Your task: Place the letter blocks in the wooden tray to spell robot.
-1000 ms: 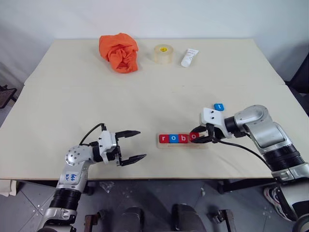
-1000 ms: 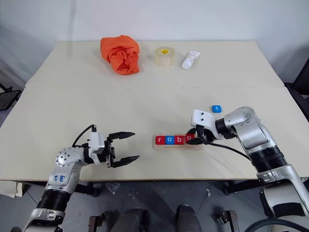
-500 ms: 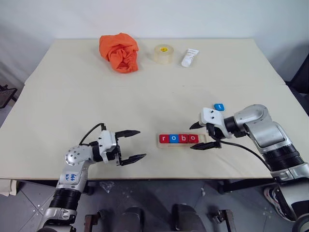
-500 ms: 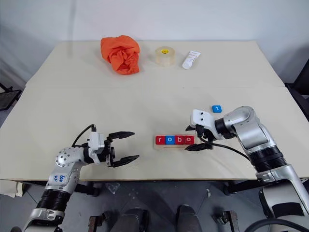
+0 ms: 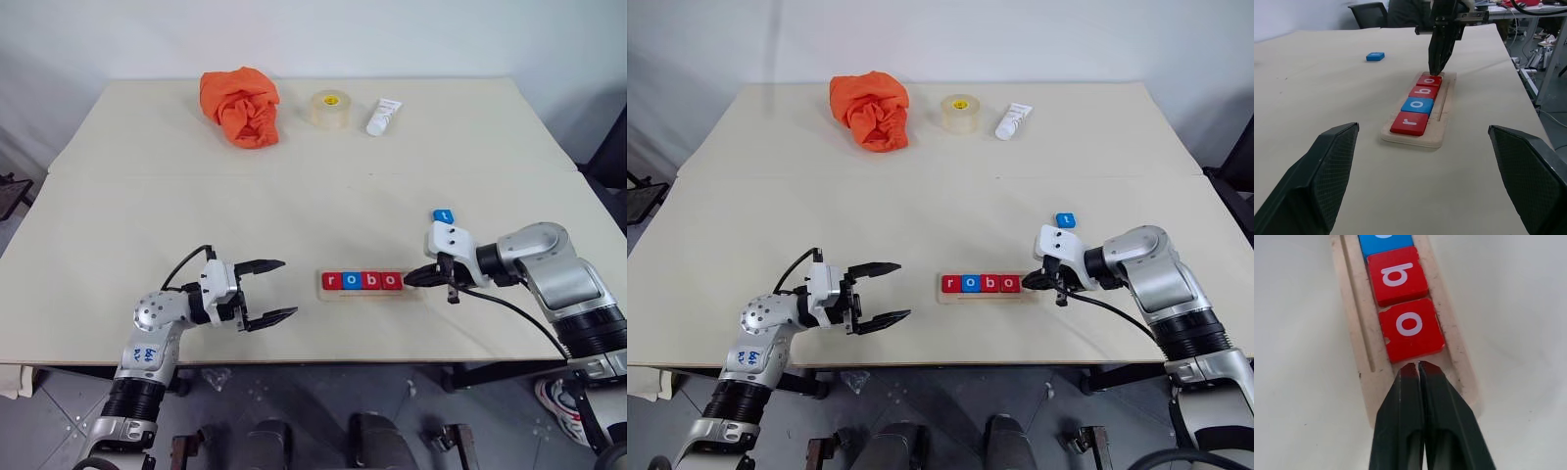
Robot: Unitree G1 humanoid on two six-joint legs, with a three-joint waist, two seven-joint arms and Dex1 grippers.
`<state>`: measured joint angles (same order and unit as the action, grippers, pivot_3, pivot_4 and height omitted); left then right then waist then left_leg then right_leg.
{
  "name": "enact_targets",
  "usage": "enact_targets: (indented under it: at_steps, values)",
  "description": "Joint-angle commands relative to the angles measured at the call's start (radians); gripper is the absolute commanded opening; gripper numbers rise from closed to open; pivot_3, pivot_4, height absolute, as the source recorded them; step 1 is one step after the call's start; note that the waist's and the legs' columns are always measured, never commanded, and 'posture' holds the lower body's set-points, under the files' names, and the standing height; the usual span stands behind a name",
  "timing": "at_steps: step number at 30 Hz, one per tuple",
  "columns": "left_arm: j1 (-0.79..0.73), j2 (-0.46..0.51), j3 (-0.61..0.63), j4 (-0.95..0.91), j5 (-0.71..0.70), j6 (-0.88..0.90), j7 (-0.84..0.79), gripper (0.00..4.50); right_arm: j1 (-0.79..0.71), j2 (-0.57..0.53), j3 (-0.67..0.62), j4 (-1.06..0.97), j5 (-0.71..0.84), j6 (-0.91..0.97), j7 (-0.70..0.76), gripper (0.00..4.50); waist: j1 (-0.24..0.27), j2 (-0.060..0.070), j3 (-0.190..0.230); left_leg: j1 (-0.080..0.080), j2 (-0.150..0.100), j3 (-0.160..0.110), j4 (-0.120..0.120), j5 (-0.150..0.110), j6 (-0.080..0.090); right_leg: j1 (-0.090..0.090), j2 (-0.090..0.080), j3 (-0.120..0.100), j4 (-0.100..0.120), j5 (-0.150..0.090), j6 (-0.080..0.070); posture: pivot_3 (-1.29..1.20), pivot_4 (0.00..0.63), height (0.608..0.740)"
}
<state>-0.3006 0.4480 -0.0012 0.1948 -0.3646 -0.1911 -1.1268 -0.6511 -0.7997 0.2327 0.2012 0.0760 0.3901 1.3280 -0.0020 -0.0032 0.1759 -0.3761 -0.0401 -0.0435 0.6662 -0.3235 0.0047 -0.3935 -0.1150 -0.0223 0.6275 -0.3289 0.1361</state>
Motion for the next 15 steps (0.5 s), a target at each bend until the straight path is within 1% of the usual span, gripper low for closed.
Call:
enact_targets:
  at_steps: [1,7,13,14,15]
  values:
    - [-0.006,0.006,0.005,-0.031,-0.009,0.002,0.001,4.50,-0.011,0.018,-0.008,-0.009,0.010,-0.003,-0.014,0.02,0.000,0.000,0.000,0.000,0.000,0.000,0.000,0.000,0.000,0.000,0.000,0.000,0.000,0.000,0.000,0.00,0.150,0.740]
    - [-0.007,0.009,0.008,-0.033,-0.008,0.006,0.002,4.50,-0.008,0.020,-0.019,-0.029,0.015,0.014,-0.019,0.02,0.001,0.000,0.000,0.000,0.000,0.000,0.000,0.000,0.000,0.000,0.000,0.000,0.000,0.000,0.000,0.00,0.150,0.740]
    - [-0.014,0.010,0.009,-0.024,-0.009,0.003,-0.003,4.50,0.024,-0.044,-0.105,-0.063,0.044,0.024,-0.050,0.02,0.003,0.000,0.000,0.000,0.000,0.000,0.000,0.000,0.000,0.000,0.000,0.000,0.000,0.000,0.000,0.00,0.150,0.740]
    - [-0.014,0.010,0.009,-0.023,-0.009,0.003,-0.005,4.50,0.035,-0.058,-0.126,-0.067,0.047,0.030,-0.063,0.37,0.005,0.000,0.000,0.000,0.000,0.000,0.000,0.000,0.000,0.000,0.000,0.000,0.000,0.000,0.000,0.00,0.150,0.740]
    - [-0.014,0.011,0.009,-0.021,-0.009,0.002,-0.006,4.50,0.043,-0.066,-0.139,-0.071,0.051,0.034,-0.073,0.61,0.005,0.000,0.000,0.000,0.000,-0.001,0.000,0.000,0.000,0.000,0.000,-0.001,0.000,0.000,0.000,0.00,0.150,0.740]
